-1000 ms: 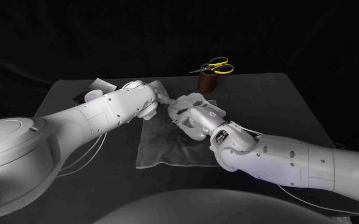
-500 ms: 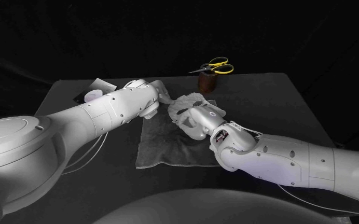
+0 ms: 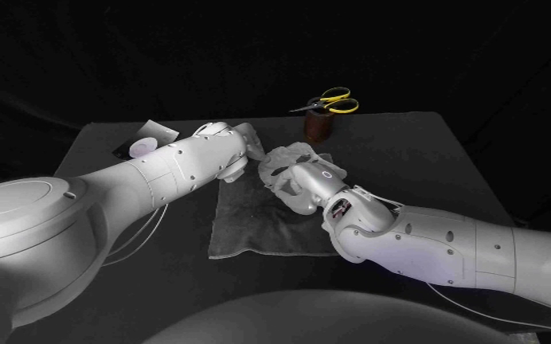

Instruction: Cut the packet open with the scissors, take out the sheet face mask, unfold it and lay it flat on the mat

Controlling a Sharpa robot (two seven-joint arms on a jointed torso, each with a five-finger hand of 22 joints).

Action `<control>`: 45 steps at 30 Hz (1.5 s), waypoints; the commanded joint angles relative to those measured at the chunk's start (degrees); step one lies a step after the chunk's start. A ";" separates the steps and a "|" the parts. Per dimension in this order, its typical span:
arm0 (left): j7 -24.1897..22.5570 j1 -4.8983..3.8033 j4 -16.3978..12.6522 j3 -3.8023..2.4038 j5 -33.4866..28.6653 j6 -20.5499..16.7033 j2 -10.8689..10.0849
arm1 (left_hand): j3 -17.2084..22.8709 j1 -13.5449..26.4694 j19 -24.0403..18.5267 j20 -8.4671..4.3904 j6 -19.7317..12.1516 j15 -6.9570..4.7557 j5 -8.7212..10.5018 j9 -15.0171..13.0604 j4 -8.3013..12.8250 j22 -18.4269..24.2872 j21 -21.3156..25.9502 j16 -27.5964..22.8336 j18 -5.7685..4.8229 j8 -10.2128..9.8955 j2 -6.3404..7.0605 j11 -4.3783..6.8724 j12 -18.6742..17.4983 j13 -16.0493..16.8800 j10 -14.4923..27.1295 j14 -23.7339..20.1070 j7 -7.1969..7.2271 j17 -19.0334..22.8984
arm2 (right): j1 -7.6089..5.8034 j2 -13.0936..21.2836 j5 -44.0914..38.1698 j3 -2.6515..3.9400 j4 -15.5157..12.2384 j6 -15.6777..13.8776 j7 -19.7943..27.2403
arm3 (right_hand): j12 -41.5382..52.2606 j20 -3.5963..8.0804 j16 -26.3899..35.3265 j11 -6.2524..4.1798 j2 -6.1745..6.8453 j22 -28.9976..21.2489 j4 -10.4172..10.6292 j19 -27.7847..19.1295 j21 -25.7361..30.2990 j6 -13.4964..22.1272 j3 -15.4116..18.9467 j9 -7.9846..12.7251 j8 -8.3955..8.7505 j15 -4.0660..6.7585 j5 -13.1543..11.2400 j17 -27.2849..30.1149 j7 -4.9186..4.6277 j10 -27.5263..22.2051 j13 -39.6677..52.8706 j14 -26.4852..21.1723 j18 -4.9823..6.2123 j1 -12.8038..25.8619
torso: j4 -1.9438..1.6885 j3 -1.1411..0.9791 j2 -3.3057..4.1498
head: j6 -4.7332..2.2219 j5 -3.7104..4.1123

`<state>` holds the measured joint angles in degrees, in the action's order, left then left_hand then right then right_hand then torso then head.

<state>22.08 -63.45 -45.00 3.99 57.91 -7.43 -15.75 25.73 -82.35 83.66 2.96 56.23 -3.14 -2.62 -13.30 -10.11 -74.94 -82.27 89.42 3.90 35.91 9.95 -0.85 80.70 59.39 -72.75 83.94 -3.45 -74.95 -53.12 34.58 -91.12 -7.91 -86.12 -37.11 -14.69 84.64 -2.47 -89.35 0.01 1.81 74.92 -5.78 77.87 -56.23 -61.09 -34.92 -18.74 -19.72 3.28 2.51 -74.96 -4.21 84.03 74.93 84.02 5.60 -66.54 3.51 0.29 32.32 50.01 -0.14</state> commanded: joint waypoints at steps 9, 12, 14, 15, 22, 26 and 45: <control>-2.86 0.24 -0.75 0.11 -3.01 -2.51 -0.32 | 4.65 -0.69 0.28 -0.60 0.23 -0.69 -0.23 -0.60 1.42 -4.83 -0.51 0.31 -1.14 0.20 -0.73 1.26 0.20 2.70 -3.28 5.75 -0.39 -13.93 | -0.08 0.40 -0.54 0.09 -0.16 -0.96 0.64 | 0.38 -0.08 -0.23 -0.45 -0.30 6.71 -0.07 0.44 -0.49 -0.54 -0.58 -0.99 -0.37 0.43 0.27 -14.30 0.19 4.70 11.41 5.81 0.60 -0.25 | -0.04 0.03 -0.07 | -0.01 0.29; -3.02 0.03 -1.13 0.05 -4.31 -2.74 -0.73 | 5.74 -0.27 0.29 -0.55 0.07 -0.63 -0.22 -0.99 1.74 -4.83 -0.50 0.29 -1.14 0.53 -0.44 1.21 0.06 2.95 -3.47 5.73 -0.45 -13.88 | -0.08 0.60 -0.54 0.10 -0.23 -1.63 1.01 | 0.48 -0.05 -0.24 -0.48 -0.32 6.74 -0.18 0.47 -0.58 -0.56 -0.78 -1.05 -0.45 0.46 0.27 -14.31 0.22 4.73 11.49 5.81 0.59 -0.38 | -0.07 0.04 -0.09 | -0.01 0.32; -3.05 -0.09 -1.54 -0.03 -5.16 -2.67 -1.02 | 6.74 0.12 0.32 -0.51 -0.08 -0.60 -0.22 -1.39 2.09 -4.88 -0.53 0.30 -1.15 0.85 -0.16 1.16 -0.04 3.24 -3.64 5.74 -0.51 -13.92 | -0.08 0.77 -0.46 0.10 -0.28 -2.34 1.40 | 0.69 0.00 -0.26 -0.51 -0.43 6.84 -0.27 0.59 -0.91 -0.61 -1.09 -1.12 -0.58 0.50 0.27 -14.35 0.23 4.79 11.64 5.82 0.53 -0.53 | -0.07 0.04 -0.08 | -0.01 0.42; -3.04 -0.14 -1.75 -0.08 -5.51 -2.58 -1.14 | 6.98 0.23 0.33 -0.50 -0.12 -0.59 -0.22 -1.49 2.18 -4.90 -0.54 0.30 -1.15 0.93 -0.09 1.15 -0.07 3.26 -3.66 5.74 -0.52 -13.92 | -0.08 0.84 -0.39 0.10 -0.31 -2.61 1.55 | 0.69 0.00 -0.26 -0.51 -0.43 6.84 -0.27 0.59 -0.91 -0.61 -1.09 -1.12 -0.58 0.50 0.27 -14.35 0.23 4.79 11.64 5.82 0.53 -0.53 | -0.07 0.06 -0.07 | -0.01 0.43; -2.69 -0.45 -3.79 -0.82 -8.04 -1.33 -2.05 | 8.94 1.25 0.35 -0.44 -0.34 -0.55 -0.22 -2.43 2.96 -4.92 -0.54 0.29 -1.16 1.64 0.53 1.13 -0.17 4.03 -4.07 5.74 -0.55 -13.92 | -0.08 1.76 0.79 0.15 -0.88 -5.19 3.51 | 1.16 0.05 -0.42 -0.53 -0.61 7.01 -0.25 0.82 -1.54 -0.72 -1.42 -1.20 -0.74 0.53 0.26 -14.64 0.25 4.92 11.99 5.89 0.41 -0.59 | -0.14 0.09 -0.05 | -0.01 0.47; -2.35 -0.82 -4.61 -1.26 -9.13 -0.80 -2.48 | 9.11 1.36 0.36 -0.43 -0.36 -0.56 -0.22 -2.53 3.03 -4.94 -0.56 0.31 -1.16 1.71 0.59 1.13 -0.18 4.10 -4.11 5.76 -0.55 -13.99 | -0.08 2.51 1.63 0.22 -1.43 -6.40 4.73 | 1.25 0.06 -0.44 -0.53 -0.61 7.02 -0.25 0.85 -1.60 -0.73 -1.44 -1.21 -0.75 0.54 0.26 -14.67 0.25 4.95 12.06 5.90 0.40 -0.59 | -0.08 0.05 -0.09 | -0.01 0.33; -0.18 -1.96 -4.18 -1.57 -10.35 2.22 -2.94 | 10.54 3.53 0.07 -0.43 -2.23 -0.36 -0.17 -3.53 3.23 -4.53 -0.22 0.13 -1.05 1.70 0.75 0.85 -2.96 -1.30 -0.86 5.59 -0.80 -13.39 | -0.10 4.90 4.54 0.57 -3.53 -7.78 7.36 | 1.37 0.08 -0.49 -0.54 -0.67 7.09 -0.23 0.94 -1.84 -0.78 -1.55 -1.24 -0.82 0.55 0.26 -14.77 0.26 4.98 12.14 5.92 0.35 -0.59 | -0.13 0.03 -0.08 | -0.01 0.38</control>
<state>21.14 -65.26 -49.22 2.48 48.52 -7.44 -18.78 36.21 -78.79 83.94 2.67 54.10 -3.76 -2.62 -16.46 -6.89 -74.95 -82.44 89.34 3.91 37.90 10.75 0.09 77.67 57.96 -73.57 84.03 -4.27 -74.94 -53.19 39.45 -87.33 -7.38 -89.54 -44.19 -8.62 85.82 -2.47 -89.46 0.01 1.45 74.95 -6.02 78.29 -57.80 -61.32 -36.11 -18.74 -19.83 3.39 2.51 -74.96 -4.00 84.03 74.91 84.13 5.22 -66.92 3.45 0.30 32.22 50.01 0.23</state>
